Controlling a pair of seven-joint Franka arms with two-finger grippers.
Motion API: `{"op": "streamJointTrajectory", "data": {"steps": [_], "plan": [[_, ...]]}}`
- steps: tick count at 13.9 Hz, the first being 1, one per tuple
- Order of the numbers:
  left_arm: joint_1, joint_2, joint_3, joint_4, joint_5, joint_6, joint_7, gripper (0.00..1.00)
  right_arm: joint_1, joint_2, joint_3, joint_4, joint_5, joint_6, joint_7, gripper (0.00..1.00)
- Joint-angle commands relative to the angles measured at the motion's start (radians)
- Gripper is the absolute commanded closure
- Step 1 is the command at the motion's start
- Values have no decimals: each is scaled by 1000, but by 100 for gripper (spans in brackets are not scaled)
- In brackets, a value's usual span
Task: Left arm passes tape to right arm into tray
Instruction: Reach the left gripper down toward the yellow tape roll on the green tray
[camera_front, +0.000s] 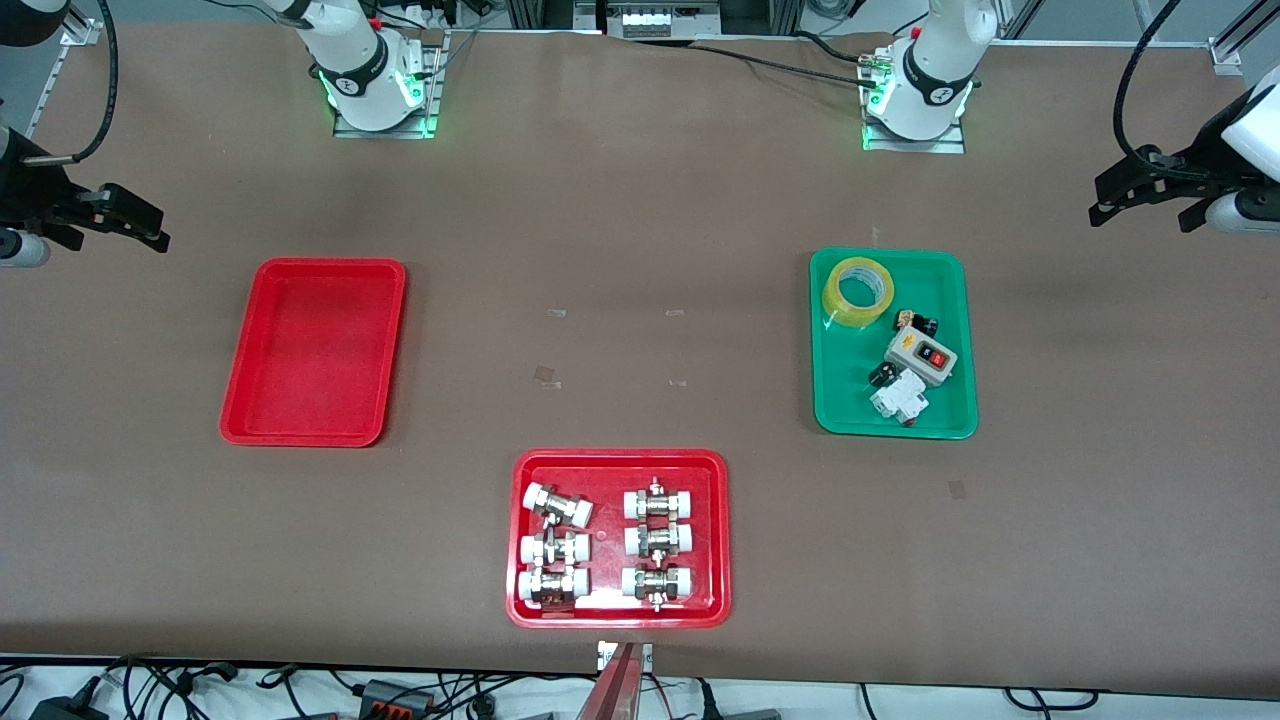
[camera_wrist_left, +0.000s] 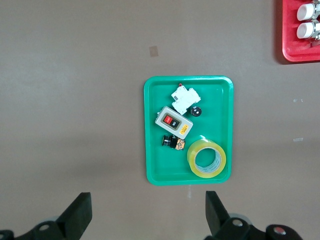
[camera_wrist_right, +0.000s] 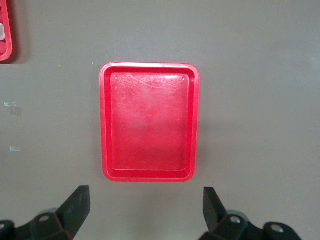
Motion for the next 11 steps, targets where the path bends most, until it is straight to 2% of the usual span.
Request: {"op": "streamJointTrajectory", "data": {"steps": [1, 5, 8, 11], "plan": [[8, -8, -3, 5, -8, -4, 26, 0, 0, -24, 1, -7, 15, -12, -8, 0], [7, -5, -4, -16, -9, -5, 13, 0, 1, -22, 2, -6, 15, -13, -8, 0], [-7, 0, -6, -124, -21, 9, 13, 0, 0, -24, 1, -6, 15, -13, -8, 0], [-7, 0, -33, -307, -57, 169, 9, 0, -2, -24, 1, -4, 15, -13, -8, 0]]}}
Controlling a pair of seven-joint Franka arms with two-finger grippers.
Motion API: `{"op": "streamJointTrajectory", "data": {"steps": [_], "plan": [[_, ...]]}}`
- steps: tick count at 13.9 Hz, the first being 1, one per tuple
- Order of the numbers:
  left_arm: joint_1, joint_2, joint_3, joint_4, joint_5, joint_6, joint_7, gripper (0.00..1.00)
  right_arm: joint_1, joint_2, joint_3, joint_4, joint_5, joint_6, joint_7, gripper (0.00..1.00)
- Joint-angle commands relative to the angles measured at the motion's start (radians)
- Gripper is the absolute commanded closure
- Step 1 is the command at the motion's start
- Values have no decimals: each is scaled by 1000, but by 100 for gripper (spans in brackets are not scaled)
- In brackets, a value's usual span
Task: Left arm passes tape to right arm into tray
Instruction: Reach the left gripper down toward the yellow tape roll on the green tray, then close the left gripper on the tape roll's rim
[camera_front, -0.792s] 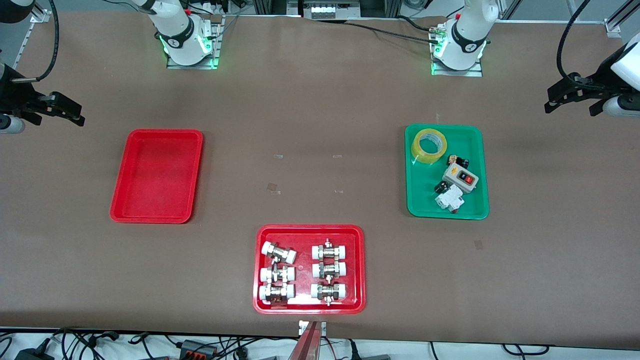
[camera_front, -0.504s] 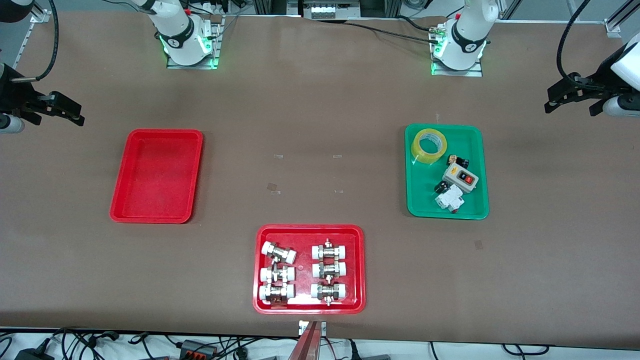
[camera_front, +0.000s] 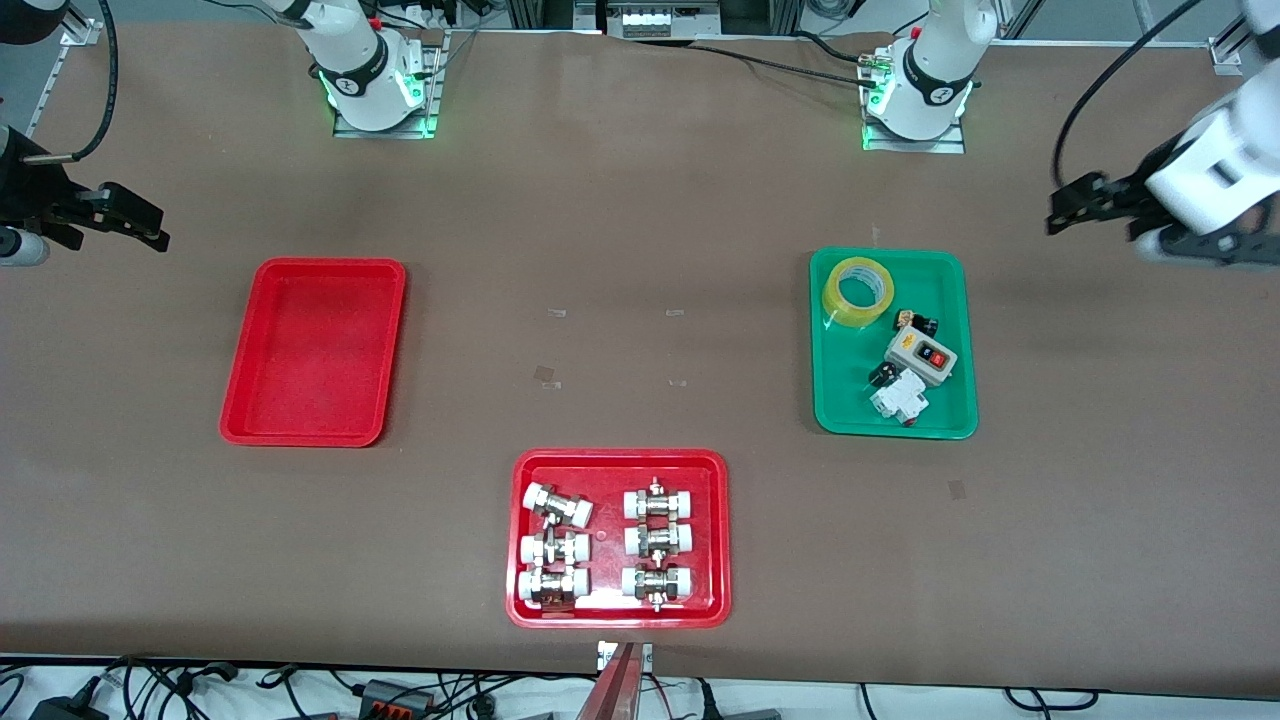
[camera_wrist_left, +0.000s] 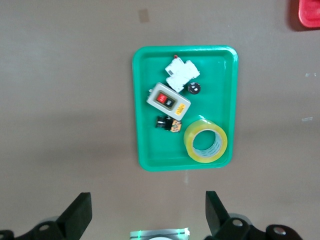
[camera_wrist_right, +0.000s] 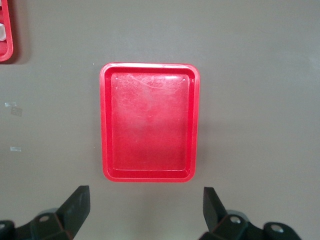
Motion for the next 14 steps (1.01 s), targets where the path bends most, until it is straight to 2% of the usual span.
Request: {"op": "streamJointTrajectory", "data": {"steps": [1, 3, 5, 9, 13, 14], "plan": [[1, -14, -34, -178, -30, 145, -13, 0, 1, -23, 3, 3, 14, -13, -10, 0], [-1, -10, -70, -311, -33, 286, -42, 0, 2, -9, 6, 30, 14, -13, -17, 0], [1, 41, -114, -413, -59, 400, -71, 0, 1, -3, 5, 33, 12, -12, -17, 0], [-1, 194, -177, -451, -59, 541, -148, 0, 1, -1, 5, 33, 9, -13, -17, 0], [-1, 250, -195, -554, -59, 693, -163, 0, 1, -1, 5, 32, 14, -13, -8, 0], [-1, 259, -195, -568, -59, 713, -163, 4, 1, 0, 5, 32, 11, -12, -10, 0]]}}
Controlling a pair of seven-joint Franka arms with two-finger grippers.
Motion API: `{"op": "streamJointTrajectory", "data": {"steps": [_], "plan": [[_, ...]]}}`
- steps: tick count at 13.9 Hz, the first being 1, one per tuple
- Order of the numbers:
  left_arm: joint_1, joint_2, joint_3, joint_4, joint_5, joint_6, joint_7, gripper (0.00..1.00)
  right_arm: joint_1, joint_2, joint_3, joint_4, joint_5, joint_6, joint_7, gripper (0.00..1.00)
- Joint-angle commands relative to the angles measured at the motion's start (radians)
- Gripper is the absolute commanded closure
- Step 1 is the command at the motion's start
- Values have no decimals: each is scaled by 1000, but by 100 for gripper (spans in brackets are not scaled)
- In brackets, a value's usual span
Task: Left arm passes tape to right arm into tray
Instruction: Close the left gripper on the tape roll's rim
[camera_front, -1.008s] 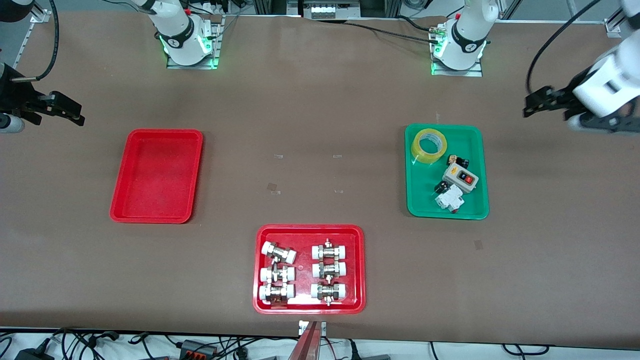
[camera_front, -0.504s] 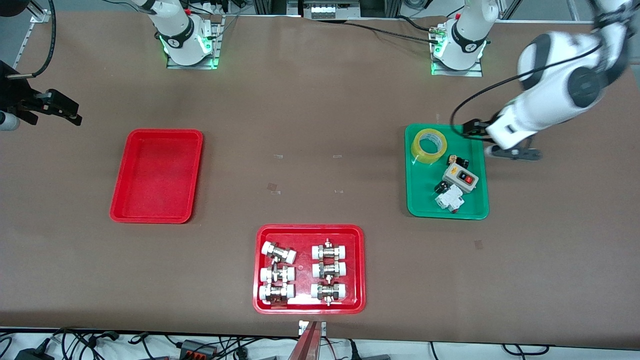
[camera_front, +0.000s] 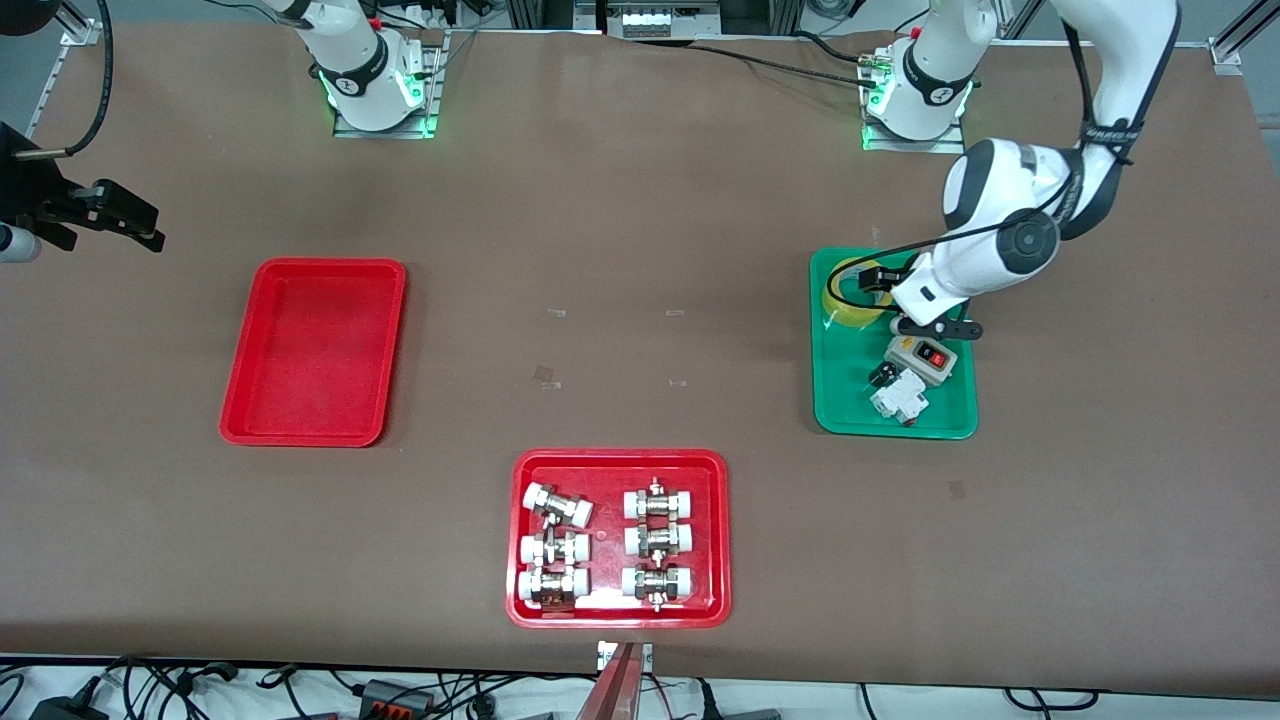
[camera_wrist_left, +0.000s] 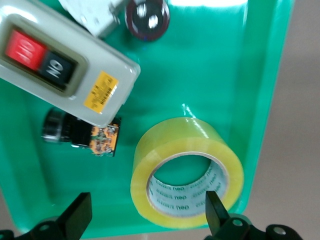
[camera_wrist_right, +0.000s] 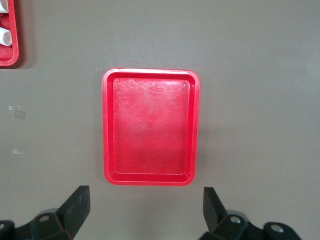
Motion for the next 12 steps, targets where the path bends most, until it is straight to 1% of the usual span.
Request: {"op": "streamJointTrajectory", "data": {"steps": [1, 2, 5, 7, 8, 10, 12], "plan": [[4, 7, -6, -52, -17, 61, -2, 9, 0, 0, 0, 10, 11, -12, -7, 0], [4, 13, -6, -58, -15, 64, -2, 18, -2, 0, 0, 8, 11, -13, -6, 0], [5, 14, -8, -58, -15, 57, -2, 54, 0, 1, 0, 8, 11, -10, -4, 0], [4, 14, -8, -58, -15, 54, -2, 73, -2, 3, 0, 10, 11, -10, -4, 0], [4, 15, -8, -58, -15, 51, -2, 79, -2, 3, 0, 8, 11, -10, -4, 0], [5, 7, -9, -55, -15, 48, -4, 87, -3, 3, 0, 8, 11, -12, -4, 0], [5, -38, -9, -46, -15, 8, 1, 89, -3, 3, 0, 10, 11, -12, -4, 0]]}}
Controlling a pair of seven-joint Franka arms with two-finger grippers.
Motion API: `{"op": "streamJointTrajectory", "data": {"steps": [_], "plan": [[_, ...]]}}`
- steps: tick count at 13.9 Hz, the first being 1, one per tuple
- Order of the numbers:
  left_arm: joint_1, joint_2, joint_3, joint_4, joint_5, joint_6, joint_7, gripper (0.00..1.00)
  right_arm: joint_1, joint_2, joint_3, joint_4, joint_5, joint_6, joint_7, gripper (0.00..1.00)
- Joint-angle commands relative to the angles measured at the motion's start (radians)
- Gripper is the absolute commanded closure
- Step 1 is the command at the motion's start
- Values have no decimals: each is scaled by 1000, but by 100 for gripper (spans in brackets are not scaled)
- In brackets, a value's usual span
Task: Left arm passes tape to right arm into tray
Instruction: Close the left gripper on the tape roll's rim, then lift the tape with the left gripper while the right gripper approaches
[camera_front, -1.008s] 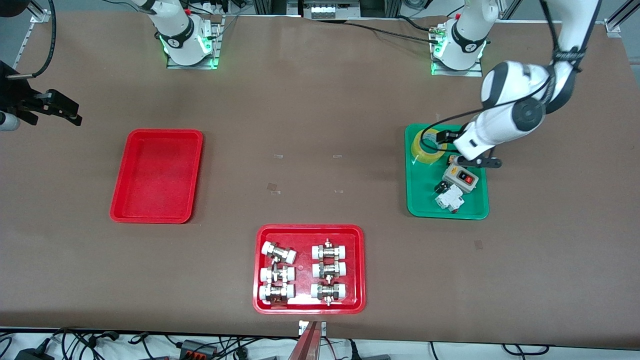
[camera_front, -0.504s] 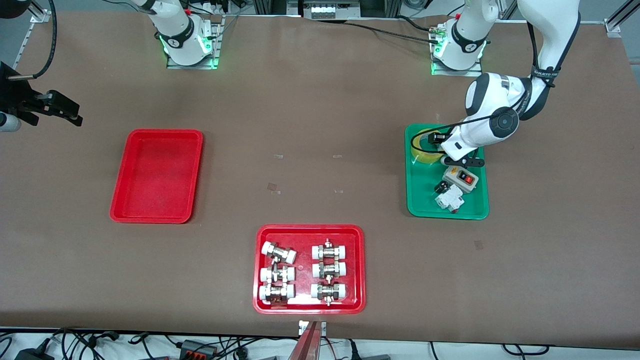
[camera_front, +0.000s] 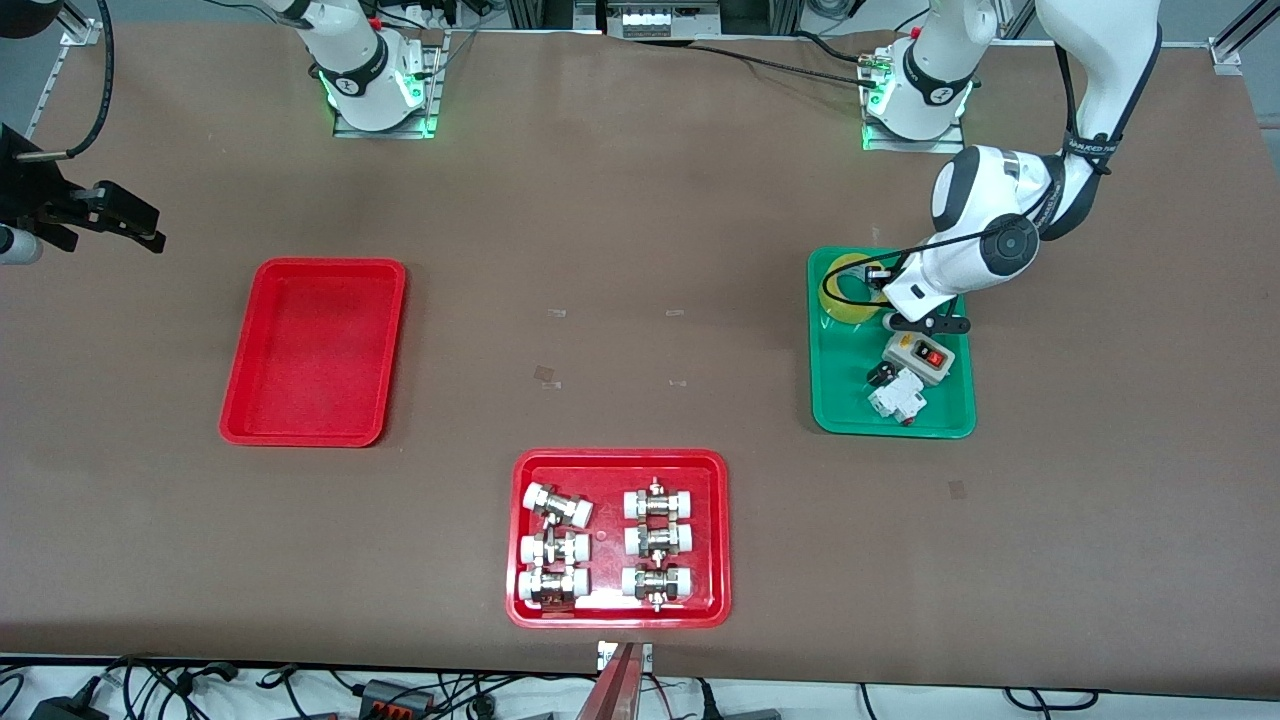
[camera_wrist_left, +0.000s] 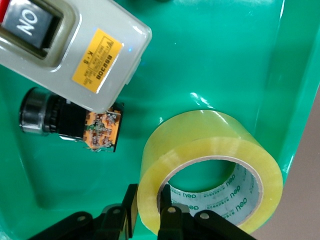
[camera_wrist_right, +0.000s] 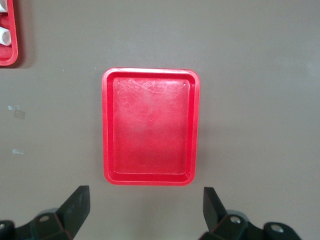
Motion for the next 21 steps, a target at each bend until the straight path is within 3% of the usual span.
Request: {"op": "streamJointTrajectory", "data": {"steps": [1, 4, 6, 12, 14, 17, 21], "plan": [[3, -96, -9, 7, -14, -53, 17, 89, -3, 0, 0, 10, 11, -12, -4, 0], [0, -126, -19, 157, -14, -216, 2, 90, -5, 0, 0, 8, 15, -12, -4, 0], [0, -121, -63, 278, -41, -328, -56, 90, 2, 9, 3, 8, 20, -13, -2, 0], [-6, -37, -270, 523, -334, -373, -295, 90, 6, 103, 3, 34, 90, -10, -7, 0], [-26, 32, -342, 635, -386, -355, -424, 90, 27, 139, 6, 33, 93, -13, -7, 0], [-138, 104, -355, 764, -391, -266, -580, 90, 63, 199, 5, 48, 93, -27, -19, 0], [-282, 195, -356, 840, -389, 48, -706, 89, 87, 206, 8, 74, 106, -38, -19, 0]]}}
